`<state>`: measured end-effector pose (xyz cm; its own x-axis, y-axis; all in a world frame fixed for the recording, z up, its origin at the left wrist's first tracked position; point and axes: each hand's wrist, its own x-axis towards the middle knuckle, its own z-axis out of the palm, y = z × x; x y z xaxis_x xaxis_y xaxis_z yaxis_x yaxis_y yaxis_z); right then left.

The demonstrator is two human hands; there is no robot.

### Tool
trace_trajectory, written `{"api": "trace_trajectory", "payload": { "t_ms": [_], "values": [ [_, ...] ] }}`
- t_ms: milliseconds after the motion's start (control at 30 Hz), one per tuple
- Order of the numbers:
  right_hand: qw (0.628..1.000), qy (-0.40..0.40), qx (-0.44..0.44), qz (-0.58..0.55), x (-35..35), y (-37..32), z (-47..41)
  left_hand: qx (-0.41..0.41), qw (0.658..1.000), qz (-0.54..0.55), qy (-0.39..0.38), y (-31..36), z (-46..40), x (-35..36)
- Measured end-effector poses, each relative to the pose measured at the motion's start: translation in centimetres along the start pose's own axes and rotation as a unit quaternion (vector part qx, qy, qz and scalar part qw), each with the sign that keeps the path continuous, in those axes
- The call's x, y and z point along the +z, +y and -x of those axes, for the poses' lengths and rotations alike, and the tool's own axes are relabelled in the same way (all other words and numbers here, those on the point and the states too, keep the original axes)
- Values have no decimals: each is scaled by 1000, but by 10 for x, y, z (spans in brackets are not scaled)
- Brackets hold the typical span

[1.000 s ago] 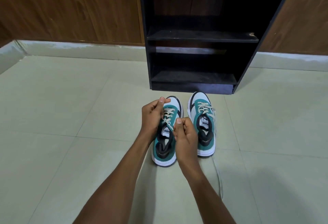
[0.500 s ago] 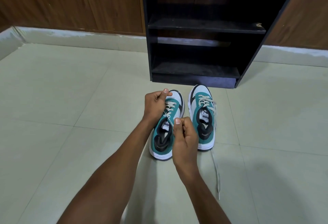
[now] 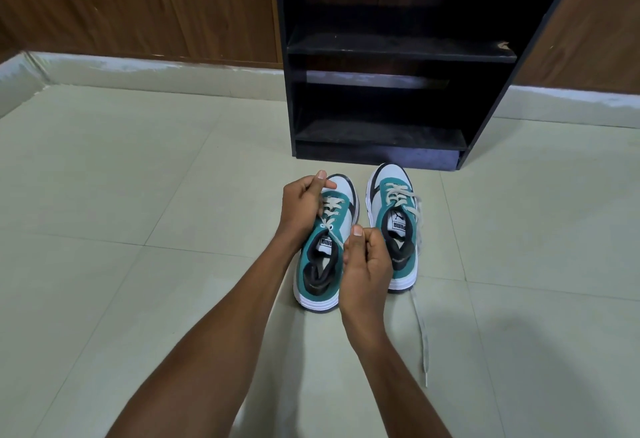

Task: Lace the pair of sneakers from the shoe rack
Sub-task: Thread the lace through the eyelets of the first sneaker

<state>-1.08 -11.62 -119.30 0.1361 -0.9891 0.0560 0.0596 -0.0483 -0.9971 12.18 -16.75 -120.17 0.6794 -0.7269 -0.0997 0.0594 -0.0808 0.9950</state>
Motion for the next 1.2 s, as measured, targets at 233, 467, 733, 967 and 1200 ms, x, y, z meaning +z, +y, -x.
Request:
{"api": "trace_trajectory", "payload": {
  "t_ms": [233,467,733,967,1200],
  "values": [
    [999,-10,21,-26,-1,-15,-24,-3,999,35,-32,20,8,-19],
    [991,-24,105,-79,14,-34,-53,-25,995,97,-21,27,19,-26],
    [985,-37,159,-62,23,-31,-61,-23,994,92,-63,14,23,-24],
    [988,-46,146,-18,17,-25,-73,25,992,92,-86,17,28,-25],
    [980,-42,180,-67,13,-19,-79,34,996,49,-66,21,33,-26]
  ]
}}
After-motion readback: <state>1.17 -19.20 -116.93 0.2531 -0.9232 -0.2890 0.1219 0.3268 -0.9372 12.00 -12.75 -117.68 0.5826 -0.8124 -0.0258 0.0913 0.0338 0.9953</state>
